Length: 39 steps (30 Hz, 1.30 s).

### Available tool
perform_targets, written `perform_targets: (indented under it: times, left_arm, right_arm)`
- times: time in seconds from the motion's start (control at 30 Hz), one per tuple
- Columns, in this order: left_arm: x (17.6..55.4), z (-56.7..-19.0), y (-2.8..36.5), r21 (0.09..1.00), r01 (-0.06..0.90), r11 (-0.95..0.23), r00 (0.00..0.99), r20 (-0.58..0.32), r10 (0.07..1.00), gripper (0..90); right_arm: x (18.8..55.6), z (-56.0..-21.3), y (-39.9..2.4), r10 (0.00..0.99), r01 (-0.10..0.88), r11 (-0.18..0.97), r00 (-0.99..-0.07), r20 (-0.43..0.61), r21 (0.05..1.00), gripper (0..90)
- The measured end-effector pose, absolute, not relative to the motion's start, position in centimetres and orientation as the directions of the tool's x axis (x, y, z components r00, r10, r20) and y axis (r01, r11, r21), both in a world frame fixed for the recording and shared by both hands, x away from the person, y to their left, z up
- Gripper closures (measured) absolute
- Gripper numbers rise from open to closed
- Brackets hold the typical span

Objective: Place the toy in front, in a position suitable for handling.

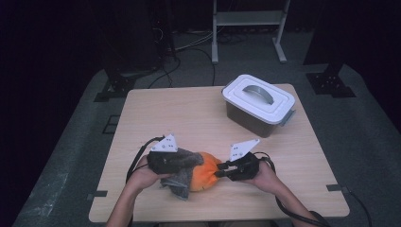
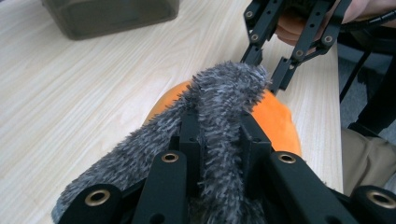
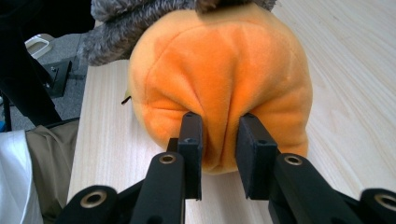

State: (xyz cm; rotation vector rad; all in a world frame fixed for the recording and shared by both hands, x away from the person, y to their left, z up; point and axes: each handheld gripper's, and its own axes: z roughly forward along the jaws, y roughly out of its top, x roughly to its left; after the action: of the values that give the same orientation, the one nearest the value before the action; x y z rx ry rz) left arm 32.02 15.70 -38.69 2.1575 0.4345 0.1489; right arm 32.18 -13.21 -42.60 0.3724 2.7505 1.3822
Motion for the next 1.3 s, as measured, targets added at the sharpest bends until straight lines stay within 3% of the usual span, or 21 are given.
perform_targets:
  times: [0.3,0.57,0.73,0.87,0.93,1.17,1.3]
  left_arm:
    - [32.3,-39.9,16.8,0.83,0.301,-0.47,0.922,-0.127,0.367,75.4]
    - [32.2,-40.4,16.4,0.834,0.303,-0.46,0.928,-0.149,0.342,75.4]
    - [31.7,-40.7,15.0,0.835,0.285,-0.471,0.943,-0.156,0.293,75.3]
    - [31.5,-40.5,14.2,0.832,0.275,-0.481,0.95,-0.157,0.271,75.3]
    - [31.3,-40.4,14.0,0.829,0.265,-0.493,0.952,-0.143,0.271,75.3]
    - [31.8,-40.0,14.6,0.837,0.261,-0.481,0.948,-0.13,0.29,75.3]
    - [32.2,-40.1,15.8,0.836,0.293,-0.464,0.934,-0.146,0.327,75.3]
  right_arm:
    - [32.7,-42.9,-14.1,0.24,0.215,0.586,-0.967,0.086,0.782,69.3]
    - [33.0,-42.6,-14.4,0.228,0.261,0.583,-0.962,0.153,0.769,38.6]
    - [33.1,-41.4,-14.2,0.244,0.266,0.526,-0.957,0.157,0.808,28.2]
    - [33.5,-41.9,-13.5,0.242,0.277,0.556,-0.956,0.166,0.783,24.7]
    - [33.5,-42.6,-13.1,0.239,0.289,0.572,-0.954,0.181,0.767,26.4]
    - [32.4,-42.6,-13.5,0.22,0.207,0.61,-0.972,0.088,0.765,54.1]
    - [32.1,-42.3,-14.3,0.205,0.177,0.627,-0.977,0.059,0.759,58.5]
